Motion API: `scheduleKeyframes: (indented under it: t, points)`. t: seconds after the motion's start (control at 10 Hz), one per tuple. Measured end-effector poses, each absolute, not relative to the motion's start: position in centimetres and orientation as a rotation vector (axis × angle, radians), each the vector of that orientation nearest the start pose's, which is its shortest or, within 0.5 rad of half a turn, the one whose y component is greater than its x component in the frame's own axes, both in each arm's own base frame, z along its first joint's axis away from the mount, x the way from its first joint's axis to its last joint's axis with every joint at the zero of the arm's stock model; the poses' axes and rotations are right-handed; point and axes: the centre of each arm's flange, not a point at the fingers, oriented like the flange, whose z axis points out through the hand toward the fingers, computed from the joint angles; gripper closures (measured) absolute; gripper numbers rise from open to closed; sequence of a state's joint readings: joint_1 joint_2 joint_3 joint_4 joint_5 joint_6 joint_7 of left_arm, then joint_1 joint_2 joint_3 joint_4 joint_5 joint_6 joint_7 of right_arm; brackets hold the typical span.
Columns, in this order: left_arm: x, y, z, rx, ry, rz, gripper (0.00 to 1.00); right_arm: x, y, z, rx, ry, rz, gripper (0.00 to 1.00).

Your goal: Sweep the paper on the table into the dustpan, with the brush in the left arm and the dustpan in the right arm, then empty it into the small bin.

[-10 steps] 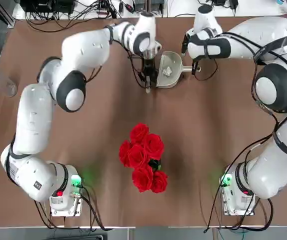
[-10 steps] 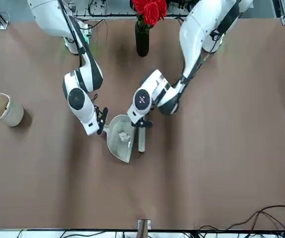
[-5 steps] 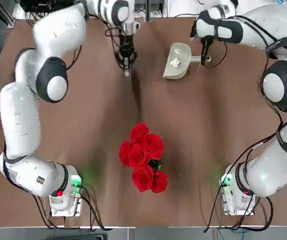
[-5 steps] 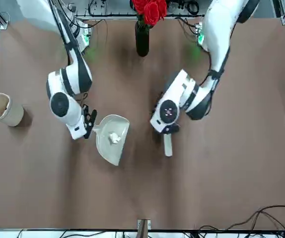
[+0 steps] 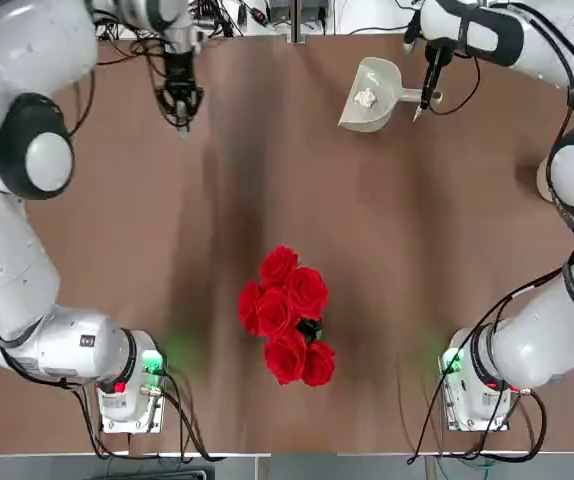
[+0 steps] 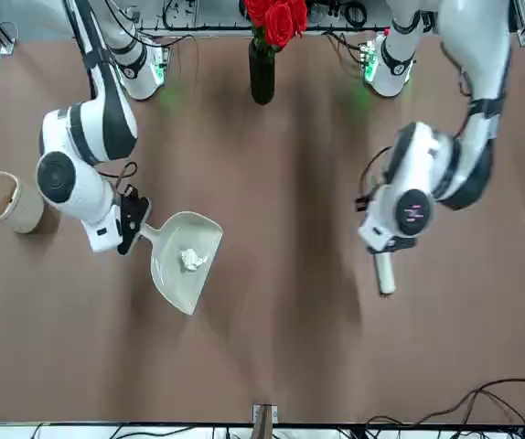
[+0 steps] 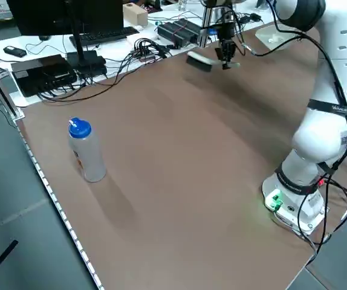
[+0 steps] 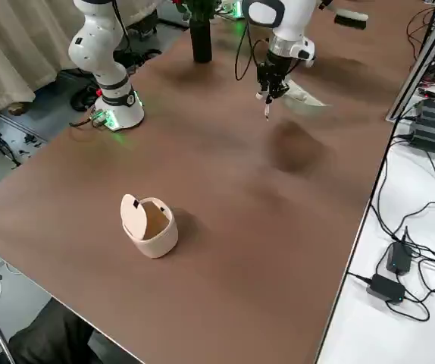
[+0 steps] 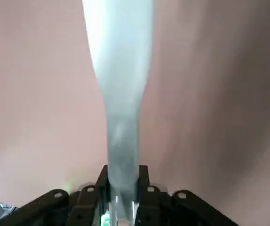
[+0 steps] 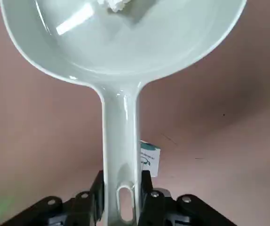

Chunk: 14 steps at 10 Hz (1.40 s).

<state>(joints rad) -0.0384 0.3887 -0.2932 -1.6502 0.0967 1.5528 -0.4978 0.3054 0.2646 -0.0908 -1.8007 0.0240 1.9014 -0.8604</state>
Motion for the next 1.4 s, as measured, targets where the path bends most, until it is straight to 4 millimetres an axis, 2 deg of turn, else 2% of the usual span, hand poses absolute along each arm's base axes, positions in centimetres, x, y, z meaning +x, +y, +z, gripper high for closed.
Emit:
scheduleKeyframes:
  t: [0.3,0.5,0.6,0.8,0.9,1.0,1.4]
  points:
    - [58.3,-8.3,37.2,-2.914,-0.128,0.655,0.73,59.7,11.5,39.7,-2.671,-1.530,0.211,0.67]
    - [58.2,-1.4,37.3,-2.973,-0.092,0.636,0.73,60.0,9.6,41.0,-2.699,-1.491,0.181,0.67]
    - [57.8,1.3,36.5,-2.996,-0.088,0.623,0.73,60.2,8.4,41.9,-2.719,-1.459,0.164,0.67]
    - [56.8,4.6,33.8,-3.016,-0.117,0.611,0.73,60.6,5.3,43.2,-2.786,-1.342,0.134,0.67]
    - [56.4,4.9,32.3,-3.021,-0.105,0.606,0.73,60.6,4.2,43.7,-2.823,-1.271,0.125,0.67]
    - [56.1,4.3,31.2,-3.024,-0.084,0.606,0.73,60.6,3.3,44.1,-2.860,-1.190,0.120,0.67]
    - [54.0,-0.4,25.6,-3.043,-0.003,0.608,0.73,59.4,-2.7,45.9,-2.967,-0.843,0.155,0.67]
